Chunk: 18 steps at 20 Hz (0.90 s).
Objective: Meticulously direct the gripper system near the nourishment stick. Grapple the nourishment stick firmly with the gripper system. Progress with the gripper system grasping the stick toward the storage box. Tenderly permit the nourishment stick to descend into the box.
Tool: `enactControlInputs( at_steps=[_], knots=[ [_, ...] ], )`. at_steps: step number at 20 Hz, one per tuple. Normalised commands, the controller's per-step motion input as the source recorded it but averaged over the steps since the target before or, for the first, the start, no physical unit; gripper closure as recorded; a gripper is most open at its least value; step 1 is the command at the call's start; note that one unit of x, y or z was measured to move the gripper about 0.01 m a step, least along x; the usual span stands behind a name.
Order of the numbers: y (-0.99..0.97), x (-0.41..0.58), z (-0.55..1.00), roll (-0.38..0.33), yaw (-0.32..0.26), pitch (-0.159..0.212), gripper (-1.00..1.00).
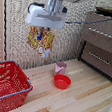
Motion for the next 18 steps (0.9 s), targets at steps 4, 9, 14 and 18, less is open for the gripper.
enactControlInputs(
  at_steps=[4, 9, 14, 18],
  knots=[
    [0.93, 0.060, 0.19, 0.000, 0.000, 0.131, 1.00],
    [0.96, 0.094, 0.03, -0.016, 0.000, 0.131, 1.00],
    [0.75, 0.210, -0.32, -0.087, 0.005, 0.031, 1.00],
    [0.33, 0.153, -0.37, -0.080, 0.021, 0.000, 1.00]
  ],
)
